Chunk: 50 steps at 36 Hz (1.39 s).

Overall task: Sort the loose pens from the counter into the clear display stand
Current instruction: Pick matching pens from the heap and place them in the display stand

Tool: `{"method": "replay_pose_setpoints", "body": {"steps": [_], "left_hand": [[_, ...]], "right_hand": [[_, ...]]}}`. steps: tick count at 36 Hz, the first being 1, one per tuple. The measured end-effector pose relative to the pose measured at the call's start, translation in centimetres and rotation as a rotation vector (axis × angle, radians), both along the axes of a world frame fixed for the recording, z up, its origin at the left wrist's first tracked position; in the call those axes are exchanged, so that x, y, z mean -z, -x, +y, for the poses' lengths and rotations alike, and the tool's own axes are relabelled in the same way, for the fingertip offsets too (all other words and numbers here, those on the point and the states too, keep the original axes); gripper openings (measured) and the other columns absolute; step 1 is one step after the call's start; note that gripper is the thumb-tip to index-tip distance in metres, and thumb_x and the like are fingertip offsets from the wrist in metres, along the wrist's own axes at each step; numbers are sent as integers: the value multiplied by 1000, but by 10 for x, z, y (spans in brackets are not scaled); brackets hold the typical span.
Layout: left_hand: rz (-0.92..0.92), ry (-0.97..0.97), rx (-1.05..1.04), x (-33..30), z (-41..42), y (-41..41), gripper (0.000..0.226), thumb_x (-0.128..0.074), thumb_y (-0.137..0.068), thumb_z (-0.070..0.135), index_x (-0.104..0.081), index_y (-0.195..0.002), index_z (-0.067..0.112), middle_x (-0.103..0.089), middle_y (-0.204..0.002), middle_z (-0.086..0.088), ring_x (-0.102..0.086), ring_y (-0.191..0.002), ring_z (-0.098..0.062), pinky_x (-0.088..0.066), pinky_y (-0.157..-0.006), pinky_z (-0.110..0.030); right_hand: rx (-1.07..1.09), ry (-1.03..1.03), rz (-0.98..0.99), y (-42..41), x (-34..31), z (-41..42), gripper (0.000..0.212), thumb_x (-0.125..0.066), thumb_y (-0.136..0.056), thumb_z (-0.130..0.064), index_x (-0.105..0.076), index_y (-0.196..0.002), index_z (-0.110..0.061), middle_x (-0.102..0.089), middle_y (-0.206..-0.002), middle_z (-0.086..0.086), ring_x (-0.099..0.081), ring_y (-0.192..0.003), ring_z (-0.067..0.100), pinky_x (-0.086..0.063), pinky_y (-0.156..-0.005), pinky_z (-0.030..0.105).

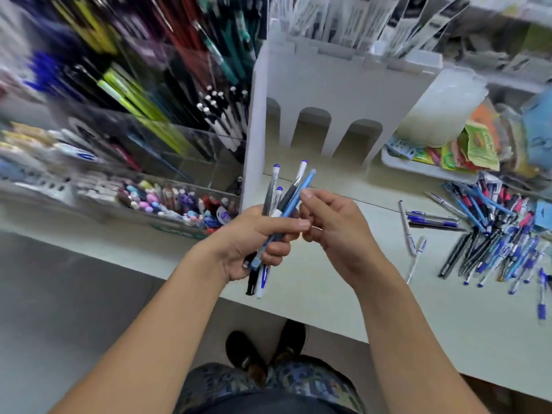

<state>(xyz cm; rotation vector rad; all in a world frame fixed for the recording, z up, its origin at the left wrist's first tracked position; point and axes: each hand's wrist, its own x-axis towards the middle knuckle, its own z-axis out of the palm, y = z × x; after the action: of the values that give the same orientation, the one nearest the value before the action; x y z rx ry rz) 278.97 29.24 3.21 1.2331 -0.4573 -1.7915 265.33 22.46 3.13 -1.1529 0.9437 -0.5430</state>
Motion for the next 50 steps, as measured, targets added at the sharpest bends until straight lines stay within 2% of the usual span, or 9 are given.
{"method": "replay_pose_setpoints", "body": {"steps": [6,11,18,23,27,32,35,44,50], "left_hand": [[-57,55,-127,-27,24,-46,18,-48,-99,4,-49,-83,13,-45,-62,-3,-38,-40,-11,-30,-36,-18],[102,173,-417,-34,30,-86,17,-45,-102,11,-49,-88,19,-40,-60,1,-39,-41,-9,-35,-38,-17],[288,224,-790,-28,19,-172,20,-45,-107,24,-49,-90,16,-51,-62,3,-68,-71,-12,-56,-87,-33],[292,233,-632,-29,24,-218,60,-46,-105,35,-69,-52,21,-65,-66,5,-72,-85,-11,-52,-99,-42],[229,154,-589,-20,33,-236,37,-59,-98,41,-74,-75,16,-69,-85,-8,-69,-85,-24,-55,-91,-45],[-32,108,-473,-27,46,-254,39,-63,-95,47,-64,-115,13,-68,-70,1,-66,-58,-15,-55,-59,-30],[-138,135,-388,-28,55,-259,34,-63,-95,48,-61,-107,17,-61,-60,6,-59,-49,-11,-41,-39,-21],[12,197,-343,-38,69,-267,6,-75,-85,24,-70,-87,27,-64,-81,-10,-59,-78,-30,-43,-51,-28],[336,156,-183,-42,88,-316,51,-61,-83,49,-77,-108,8,-69,-123,-20,-64,-115,-39,-59,-88,-50]], "right_hand": [[-168,105,-32,-53,-24,1,10,-65,-97,-11,-74,-99,-9,-62,-72,-1,-43,-60,12,-36,-54,22],[-5,193,-62,-103,-35,23,12,-61,-99,-9,-72,-100,-13,-63,-72,-2,-52,-60,12,-43,-52,20],[173,276,11,-180,-26,66,36,-48,-97,-44,-68,-93,-15,-63,-76,-3,-57,-62,13,-45,-50,25],[456,237,-67,-258,-21,92,52,-37,-95,-64,-72,-91,-26,-68,-88,-1,-64,-84,16,-51,-72,30],[540,128,-148,-304,-25,103,53,-33,-101,-59,-72,-92,-24,-74,-101,9,-70,-95,26,-55,-84,43],[454,89,15,-317,-26,117,54,-41,-95,-63,-67,-105,-17,-71,-99,14,-66,-80,21,-49,-63,32],[484,40,-19,-321,-29,131,44,-49,-102,-54,-73,-99,-17,-58,-73,13,-50,-60,21,-36,-47,25],[596,332,66,-312,-28,123,28,-69,-95,-30,-78,-76,-12,-63,-67,1,-52,-65,13,-42,-62,29],[343,486,222,-279,-50,99,19,-73,-92,-16,-78,-75,-10,-56,-57,-11,-47,-54,1,-39,-54,16]]}}
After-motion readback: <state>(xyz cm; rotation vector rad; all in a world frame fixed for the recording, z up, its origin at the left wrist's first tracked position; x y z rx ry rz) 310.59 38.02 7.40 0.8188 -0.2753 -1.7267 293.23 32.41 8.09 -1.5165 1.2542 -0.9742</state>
